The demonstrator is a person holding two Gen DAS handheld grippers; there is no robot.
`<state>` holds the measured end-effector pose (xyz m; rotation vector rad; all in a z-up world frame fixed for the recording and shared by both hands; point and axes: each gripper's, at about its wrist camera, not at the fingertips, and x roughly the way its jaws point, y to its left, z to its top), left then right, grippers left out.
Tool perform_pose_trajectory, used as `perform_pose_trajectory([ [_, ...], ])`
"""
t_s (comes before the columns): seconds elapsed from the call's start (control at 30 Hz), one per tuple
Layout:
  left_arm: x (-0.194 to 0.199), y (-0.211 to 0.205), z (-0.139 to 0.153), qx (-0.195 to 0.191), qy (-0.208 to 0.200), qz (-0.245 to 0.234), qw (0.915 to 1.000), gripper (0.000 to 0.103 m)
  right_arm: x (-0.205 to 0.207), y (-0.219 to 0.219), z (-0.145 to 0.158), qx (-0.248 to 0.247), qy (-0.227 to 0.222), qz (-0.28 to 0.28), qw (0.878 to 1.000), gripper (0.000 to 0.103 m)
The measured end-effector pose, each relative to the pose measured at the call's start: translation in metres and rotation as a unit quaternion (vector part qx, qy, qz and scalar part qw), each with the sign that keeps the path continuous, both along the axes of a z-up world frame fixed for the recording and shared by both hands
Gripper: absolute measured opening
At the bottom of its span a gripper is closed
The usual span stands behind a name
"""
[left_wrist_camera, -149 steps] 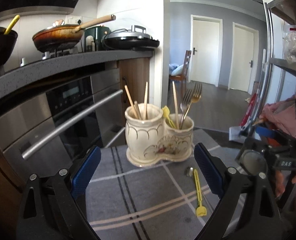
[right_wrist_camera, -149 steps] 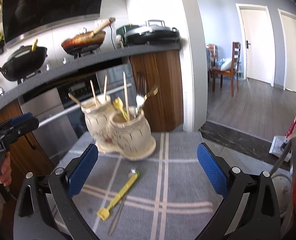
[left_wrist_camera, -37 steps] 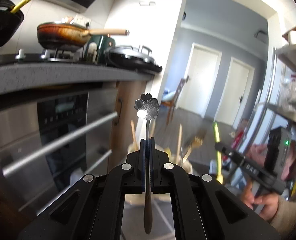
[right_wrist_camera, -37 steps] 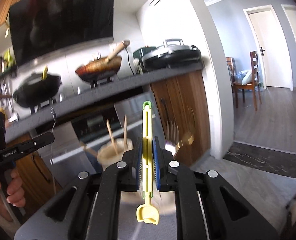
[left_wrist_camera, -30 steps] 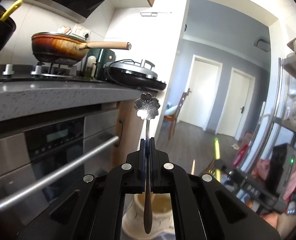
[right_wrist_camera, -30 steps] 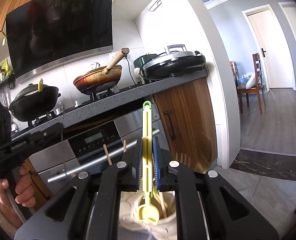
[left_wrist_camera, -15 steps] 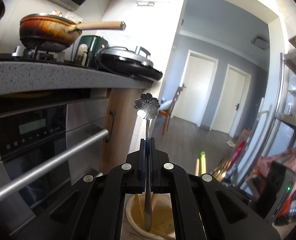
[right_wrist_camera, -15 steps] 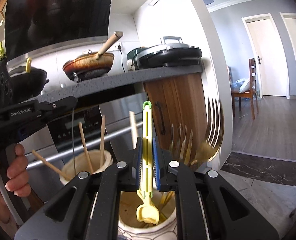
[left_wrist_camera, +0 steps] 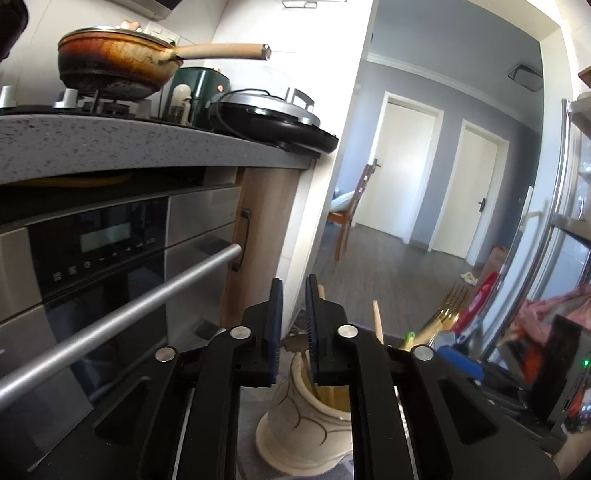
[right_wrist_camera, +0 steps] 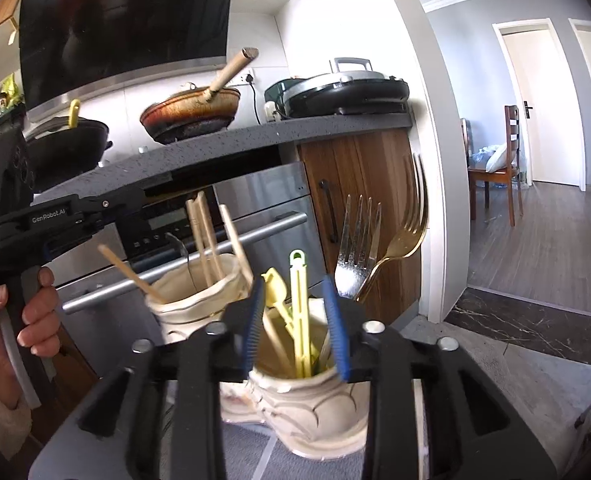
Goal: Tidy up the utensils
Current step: 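Open both tools to drop the spoon and yellow utensil into the pots, then withdraw both tools back from the ceramic holder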
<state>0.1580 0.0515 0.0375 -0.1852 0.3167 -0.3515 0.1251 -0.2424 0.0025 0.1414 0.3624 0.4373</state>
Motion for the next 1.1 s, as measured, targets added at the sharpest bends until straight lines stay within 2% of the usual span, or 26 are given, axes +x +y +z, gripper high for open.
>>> perform_pose_trajectory([
  [0.1,-0.017,0.007,0.001,0.009,-0.003,0.007,0.9999,0.017,-0.017,-0.006,0.0,-0.007,0.011,0.001,1.0,0.031],
  [0.17,-0.029,0.008,-0.002,0.02,0.001,0.012,0.9997,0.023,-0.028,-0.01,-0.003,-0.017,0.024,0.006,1.0,0.039],
  [0.33,-0.064,0.002,-0.017,0.049,0.005,0.028,0.9984,0.053,-0.047,-0.012,-0.014,-0.059,0.059,0.019,0.996,0.047],
  [0.53,-0.099,-0.02,-0.038,0.099,-0.009,0.042,0.9942,0.073,-0.071,-0.014,-0.012,-0.09,0.036,0.014,0.995,0.067],
  [0.6,-0.105,-0.026,-0.046,0.107,-0.011,0.049,0.993,0.077,-0.074,-0.013,-0.01,-0.091,0.032,0.011,0.995,0.072],
  [0.67,-0.11,-0.03,-0.055,0.112,-0.01,0.054,0.9922,0.079,-0.078,-0.013,-0.009,-0.09,0.024,0.01,0.996,0.084],
  [0.8,-0.115,-0.036,-0.073,0.129,-0.019,0.064,0.9895,0.089,-0.086,-0.011,-0.017,-0.108,0.006,0.004,0.994,0.091],
  [0.87,-0.115,-0.037,-0.08,0.14,-0.024,0.069,0.9874,0.09,-0.087,-0.011,-0.019,-0.108,0.003,0.002,0.994,0.096],
  [1.1,-0.114,-0.039,-0.096,0.141,-0.023,0.079,0.9865,0.092,-0.092,-0.013,-0.026,-0.106,-0.027,-0.014,0.994,0.098],
])
